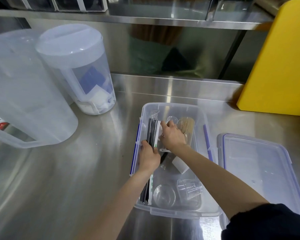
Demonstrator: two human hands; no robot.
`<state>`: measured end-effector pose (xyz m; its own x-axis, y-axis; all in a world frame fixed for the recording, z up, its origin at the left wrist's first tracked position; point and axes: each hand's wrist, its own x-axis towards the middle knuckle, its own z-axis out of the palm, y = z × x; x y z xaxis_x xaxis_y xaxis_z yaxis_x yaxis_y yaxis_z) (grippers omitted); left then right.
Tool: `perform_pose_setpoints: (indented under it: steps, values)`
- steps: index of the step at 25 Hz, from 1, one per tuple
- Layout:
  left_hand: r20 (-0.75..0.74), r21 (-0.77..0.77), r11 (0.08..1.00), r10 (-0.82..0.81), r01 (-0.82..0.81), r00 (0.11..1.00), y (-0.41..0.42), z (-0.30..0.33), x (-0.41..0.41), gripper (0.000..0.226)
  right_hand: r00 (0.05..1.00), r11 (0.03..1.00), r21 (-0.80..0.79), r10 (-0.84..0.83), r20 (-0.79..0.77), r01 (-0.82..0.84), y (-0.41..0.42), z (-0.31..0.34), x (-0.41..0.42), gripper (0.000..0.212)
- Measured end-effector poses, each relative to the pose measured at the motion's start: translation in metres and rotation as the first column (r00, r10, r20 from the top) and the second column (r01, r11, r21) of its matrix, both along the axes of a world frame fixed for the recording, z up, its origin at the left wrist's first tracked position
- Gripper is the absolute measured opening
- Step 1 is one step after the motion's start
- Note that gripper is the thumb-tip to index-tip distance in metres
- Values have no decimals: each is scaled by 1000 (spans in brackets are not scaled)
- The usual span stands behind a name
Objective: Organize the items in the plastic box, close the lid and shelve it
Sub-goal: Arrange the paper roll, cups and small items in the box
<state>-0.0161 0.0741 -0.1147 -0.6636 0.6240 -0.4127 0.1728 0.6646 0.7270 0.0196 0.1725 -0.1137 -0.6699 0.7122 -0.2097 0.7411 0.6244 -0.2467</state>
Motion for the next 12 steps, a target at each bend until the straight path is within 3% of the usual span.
perform_pose_setpoints:
  steps: [12]
  values:
    - [-96,-182,975,-145,125,985,9,-5,5,42,901,953,-212,-279,-331,217,12,21,25,49]
